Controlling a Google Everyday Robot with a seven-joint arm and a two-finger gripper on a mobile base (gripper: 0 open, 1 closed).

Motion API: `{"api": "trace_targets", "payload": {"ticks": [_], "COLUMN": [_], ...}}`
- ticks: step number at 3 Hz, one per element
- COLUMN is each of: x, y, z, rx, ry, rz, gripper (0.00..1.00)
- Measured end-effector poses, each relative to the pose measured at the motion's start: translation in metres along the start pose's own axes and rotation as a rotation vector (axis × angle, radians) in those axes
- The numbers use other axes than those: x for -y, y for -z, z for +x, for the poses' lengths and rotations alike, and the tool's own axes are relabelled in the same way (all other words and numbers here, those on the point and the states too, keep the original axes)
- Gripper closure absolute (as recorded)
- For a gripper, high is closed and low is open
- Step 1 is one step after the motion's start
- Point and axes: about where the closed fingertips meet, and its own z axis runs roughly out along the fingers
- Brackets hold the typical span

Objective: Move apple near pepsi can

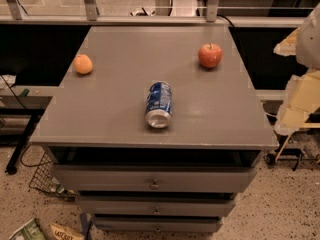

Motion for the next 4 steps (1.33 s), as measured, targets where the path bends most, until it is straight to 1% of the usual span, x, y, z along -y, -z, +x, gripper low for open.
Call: {"api": "trace_targets", "payload": {"ticks": [1,2,3,4], "x": [0.0,0.044,0.118,0.174], "y": [0.0,-0.014,-0.023,-0.032], "z": [0.0,-0.023,-0.04,-0.056], "rx": [0.0,0.138,0.325,0.434], "ry": [0.0,-0.039,-0.132,-0.239], "rz": [0.0,0.031,0.085,0.131], "gripper": [0.0,0.0,0.0,0.0]}}
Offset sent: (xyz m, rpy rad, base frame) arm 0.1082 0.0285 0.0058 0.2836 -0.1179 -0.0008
